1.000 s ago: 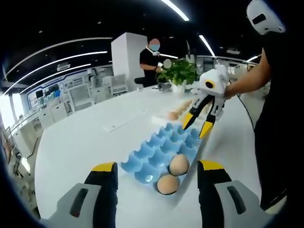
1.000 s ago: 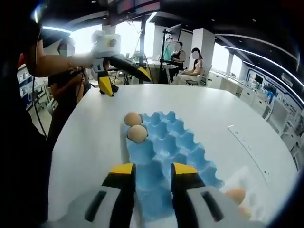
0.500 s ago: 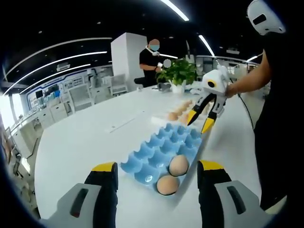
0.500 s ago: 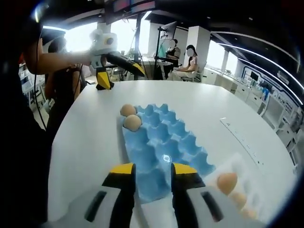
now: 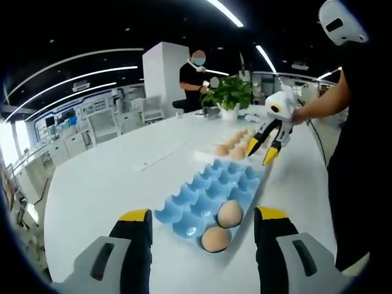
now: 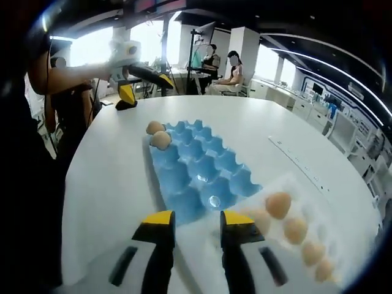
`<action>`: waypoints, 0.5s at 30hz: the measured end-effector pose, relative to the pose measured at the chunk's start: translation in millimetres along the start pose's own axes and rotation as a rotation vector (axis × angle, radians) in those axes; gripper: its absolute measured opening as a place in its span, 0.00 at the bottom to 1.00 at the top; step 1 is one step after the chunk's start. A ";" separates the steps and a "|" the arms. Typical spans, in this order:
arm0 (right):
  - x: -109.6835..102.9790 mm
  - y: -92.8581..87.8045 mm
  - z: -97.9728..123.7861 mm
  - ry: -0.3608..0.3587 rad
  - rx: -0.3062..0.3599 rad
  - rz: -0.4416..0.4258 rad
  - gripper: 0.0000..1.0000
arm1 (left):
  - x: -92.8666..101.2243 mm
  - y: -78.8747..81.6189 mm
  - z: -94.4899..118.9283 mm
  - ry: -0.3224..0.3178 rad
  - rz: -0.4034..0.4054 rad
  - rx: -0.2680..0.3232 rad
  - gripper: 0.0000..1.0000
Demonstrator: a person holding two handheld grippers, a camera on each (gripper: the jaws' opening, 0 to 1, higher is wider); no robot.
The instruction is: Place the egg into an empty slot of the egg tray after lifting it from the table, then release the egg inside the slot.
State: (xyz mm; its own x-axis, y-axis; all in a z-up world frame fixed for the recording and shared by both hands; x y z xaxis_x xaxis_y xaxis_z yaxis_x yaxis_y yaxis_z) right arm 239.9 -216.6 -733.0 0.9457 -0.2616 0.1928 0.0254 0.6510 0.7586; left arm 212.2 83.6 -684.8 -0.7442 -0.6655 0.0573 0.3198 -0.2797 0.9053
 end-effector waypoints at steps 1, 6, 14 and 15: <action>0.7 -1.4 1.2 -0.003 -0.004 0.001 0.30 | -0.1 0.2 0.0 0.000 -0.001 0.000 0.68; 4.6 -12.3 11.3 -0.023 -0.029 -0.013 0.30 | -1.9 0.1 0.7 0.003 -0.001 0.000 0.67; 9.7 -27.8 25.6 -0.056 -0.060 -0.034 0.30 | -1.2 0.9 -0.1 0.002 -0.003 0.001 0.67; 11.2 -30.2 28.5 -0.063 -0.062 -0.040 0.30 | -1.3 1.1 -0.3 0.002 -0.003 0.002 0.67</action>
Point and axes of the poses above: the point that each gripper's makers call its tool centre point, and the gripper's own axes: z roughly backward along the fingers, x roughly to its right, y roughly out of its top, the point moved 6 cm from there along z, roughly backward along the fingers, and after that the axes turned 7 degrees about z, right-handed, at the moved point
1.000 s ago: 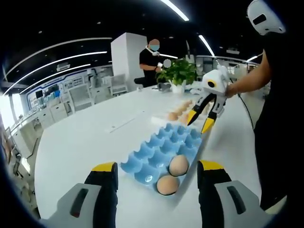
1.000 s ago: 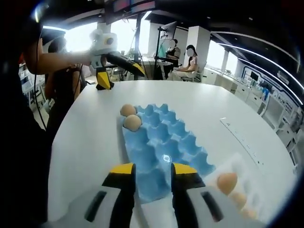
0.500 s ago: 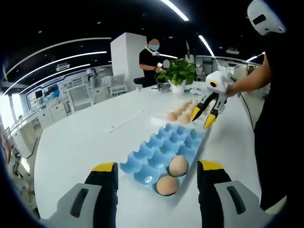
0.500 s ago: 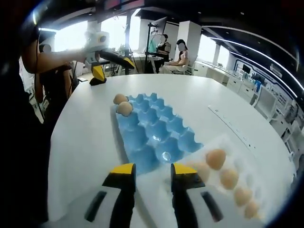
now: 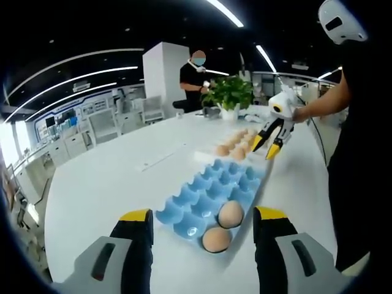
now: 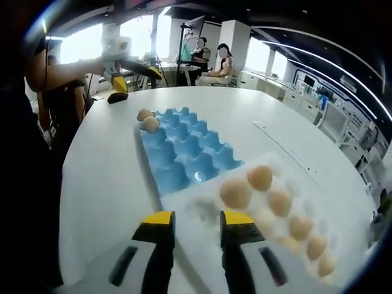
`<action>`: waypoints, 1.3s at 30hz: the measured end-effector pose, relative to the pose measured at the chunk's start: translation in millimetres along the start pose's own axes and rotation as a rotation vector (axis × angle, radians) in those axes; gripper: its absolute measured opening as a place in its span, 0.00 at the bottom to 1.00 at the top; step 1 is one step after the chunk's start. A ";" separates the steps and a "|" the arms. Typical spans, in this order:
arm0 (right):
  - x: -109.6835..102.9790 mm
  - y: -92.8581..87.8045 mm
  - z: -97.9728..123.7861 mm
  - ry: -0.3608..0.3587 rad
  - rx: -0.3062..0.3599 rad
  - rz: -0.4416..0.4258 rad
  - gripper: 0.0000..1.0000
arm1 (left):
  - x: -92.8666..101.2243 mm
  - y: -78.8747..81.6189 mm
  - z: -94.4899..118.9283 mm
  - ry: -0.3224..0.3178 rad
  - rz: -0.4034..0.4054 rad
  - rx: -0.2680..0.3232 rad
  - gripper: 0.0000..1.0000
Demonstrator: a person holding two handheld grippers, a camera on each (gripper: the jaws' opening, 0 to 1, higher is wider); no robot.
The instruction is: Place the egg into an empty slot of the egg tray after lifting it from the table, then release the egg inside the slot.
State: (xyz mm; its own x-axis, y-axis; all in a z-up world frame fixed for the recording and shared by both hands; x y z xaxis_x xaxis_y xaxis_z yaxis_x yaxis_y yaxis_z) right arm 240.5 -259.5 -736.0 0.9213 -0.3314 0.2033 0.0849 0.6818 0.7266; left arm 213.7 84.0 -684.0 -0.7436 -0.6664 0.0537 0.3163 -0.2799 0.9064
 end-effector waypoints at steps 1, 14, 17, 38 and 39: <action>0.6 -0.8 0.9 -0.003 -0.001 -0.003 0.30 | -0.1 0.1 -0.2 0.001 0.000 0.000 0.67; 19.6 -32.6 30.1 -0.095 -0.058 -0.057 0.29 | 1.5 0.7 -1.1 -0.001 -0.003 -0.002 0.65; 23.1 -36.4 33.8 -0.115 -0.064 -0.067 0.29 | 1.2 1.0 -1.0 0.000 -0.006 0.000 0.66; 41.0 -60.3 37.7 -0.126 -0.179 -0.297 0.28 | -0.8 1.0 2.4 0.010 -0.002 0.001 0.64; 41.6 -60.0 37.1 -0.121 -0.192 -0.311 0.28 | -0.9 1.1 2.7 0.011 -0.003 0.001 0.64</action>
Point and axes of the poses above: the point that each gripper's makers call its tool centre point, and the gripper's own axes: z roughly backward along the fingers, x roughly to its right, y roughly out of its top, the point moved 6 cm from there along z, roughly backward along the fingers, and after that the axes turned 7 degrees about z, right-handed, at the moved point
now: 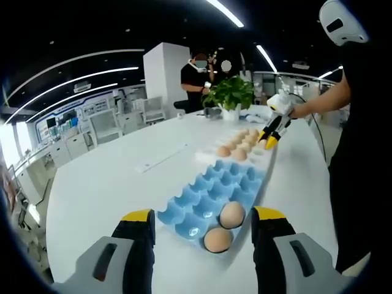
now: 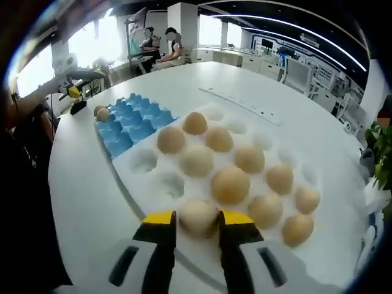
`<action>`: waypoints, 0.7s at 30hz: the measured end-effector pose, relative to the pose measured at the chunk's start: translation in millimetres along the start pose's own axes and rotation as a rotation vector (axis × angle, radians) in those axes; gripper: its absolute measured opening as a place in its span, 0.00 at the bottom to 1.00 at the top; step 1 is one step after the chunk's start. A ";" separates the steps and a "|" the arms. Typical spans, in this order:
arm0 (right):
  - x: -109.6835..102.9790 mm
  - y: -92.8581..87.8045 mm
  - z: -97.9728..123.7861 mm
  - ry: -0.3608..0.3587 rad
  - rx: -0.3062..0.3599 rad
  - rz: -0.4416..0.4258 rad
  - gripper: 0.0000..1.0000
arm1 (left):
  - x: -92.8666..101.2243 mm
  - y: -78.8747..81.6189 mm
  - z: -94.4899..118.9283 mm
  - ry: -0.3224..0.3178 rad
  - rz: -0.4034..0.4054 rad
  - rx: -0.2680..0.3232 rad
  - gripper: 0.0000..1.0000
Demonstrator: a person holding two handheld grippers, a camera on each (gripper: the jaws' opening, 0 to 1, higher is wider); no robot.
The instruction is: Place the egg into an empty slot of the egg tray after lifting it from the table, then release the egg inside the slot.
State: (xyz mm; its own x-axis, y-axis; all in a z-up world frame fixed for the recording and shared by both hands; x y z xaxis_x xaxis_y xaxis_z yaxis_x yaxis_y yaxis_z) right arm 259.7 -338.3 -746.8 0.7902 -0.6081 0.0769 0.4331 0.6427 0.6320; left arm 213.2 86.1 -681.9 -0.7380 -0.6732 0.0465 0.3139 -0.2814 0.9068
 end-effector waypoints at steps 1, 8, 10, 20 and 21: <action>0.4 0.6 -0.6 0.004 -0.014 -0.012 0.28 | -0.1 0.1 0.3 0.001 -0.001 0.000 0.64; -0.4 3.4 -2.2 0.023 -0.081 0.039 0.28 | -0.3 2.6 -0.2 0.007 -0.005 0.004 0.63; 1.8 3.7 -2.5 -0.001 -0.096 -0.016 0.26 | 0.2 2.6 -0.8 0.007 -0.006 0.003 0.63; -2.5 17.0 13.9 -0.041 -0.034 0.060 0.24 | -0.6 1.3 -1.5 0.008 0.001 0.003 0.62; -2.3 18.9 17.0 -0.040 -0.025 0.052 0.24 | -0.5 1.7 -1.8 0.006 0.001 0.006 0.62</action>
Point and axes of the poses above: the point that each gripper's makers call its tool centre point, and the gripper's own axes: z roughly backward along the fingers, x roughly to its right, y roughly out of its top, the point moved 6 cm from there along z, roughly backward along the fingers, and after that the axes turned 7 degrees about z, right-handed, at the moved point
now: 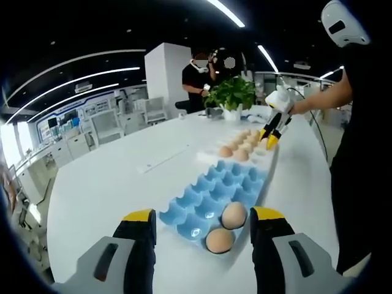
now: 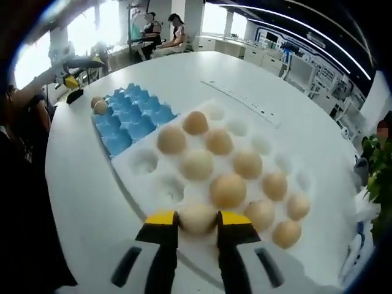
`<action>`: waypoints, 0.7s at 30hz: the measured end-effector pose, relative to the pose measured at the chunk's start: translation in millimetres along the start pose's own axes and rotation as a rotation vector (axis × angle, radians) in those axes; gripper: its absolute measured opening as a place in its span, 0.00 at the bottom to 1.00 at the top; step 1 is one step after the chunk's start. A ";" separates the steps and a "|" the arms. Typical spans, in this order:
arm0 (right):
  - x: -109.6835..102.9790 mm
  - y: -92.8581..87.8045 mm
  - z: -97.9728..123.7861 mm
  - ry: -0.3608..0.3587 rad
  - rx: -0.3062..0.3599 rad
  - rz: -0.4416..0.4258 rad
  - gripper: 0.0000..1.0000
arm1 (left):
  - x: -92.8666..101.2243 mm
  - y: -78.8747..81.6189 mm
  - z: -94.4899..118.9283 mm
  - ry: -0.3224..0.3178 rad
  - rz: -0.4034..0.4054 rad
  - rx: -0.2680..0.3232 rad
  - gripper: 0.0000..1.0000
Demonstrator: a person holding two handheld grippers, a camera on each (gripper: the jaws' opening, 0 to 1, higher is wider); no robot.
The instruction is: Place the egg into an empty slot of the egg tray after lifting it from the table, then release the egg inside the slot.
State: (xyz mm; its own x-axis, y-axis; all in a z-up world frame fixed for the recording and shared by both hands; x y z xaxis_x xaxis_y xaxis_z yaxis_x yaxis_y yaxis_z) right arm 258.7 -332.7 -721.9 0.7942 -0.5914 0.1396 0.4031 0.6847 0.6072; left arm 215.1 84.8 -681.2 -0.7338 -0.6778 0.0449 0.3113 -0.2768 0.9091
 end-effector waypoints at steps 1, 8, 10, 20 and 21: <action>1.1 2.7 4.0 -0.005 0.016 -0.008 0.24 | 0.0 0.2 -0.1 -0.001 -0.001 0.001 0.62; -5.5 9.8 11.0 0.000 0.027 0.020 0.24 | -0.4 -0.2 0.6 -0.003 -0.001 0.003 0.63; -6.3 11.3 10.1 0.003 0.029 0.034 0.24 | -0.1 -0.6 0.9 -0.003 -0.001 0.003 0.63; -11.3 20.8 10.5 0.019 0.037 0.064 0.24 | -0.7 -2.0 1.4 -0.001 0.003 -0.002 0.63; -12.2 22.3 10.3 0.019 0.036 0.072 0.24 | -1.1 -2.1 1.3 0.000 0.003 -0.002 0.63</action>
State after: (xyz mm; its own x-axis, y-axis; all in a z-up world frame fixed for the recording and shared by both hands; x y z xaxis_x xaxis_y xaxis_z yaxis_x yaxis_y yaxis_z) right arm 253.3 -314.6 -702.0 0.8292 -0.5327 0.1693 0.3282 0.7092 0.6239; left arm 214.5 87.0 -682.6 -0.7332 -0.6784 0.0477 0.3147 -0.2763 0.9081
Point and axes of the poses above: the point that each gripper's makers call its tool centre point, and the gripper's own axes: z roughly backward along the fingers, x roughly to its right, y roughly out of its top, the point moved 6 cm from there along z, roughly backward along the fingers, and after that the axes turned 7 degrees about z, right-handed, at the moved point
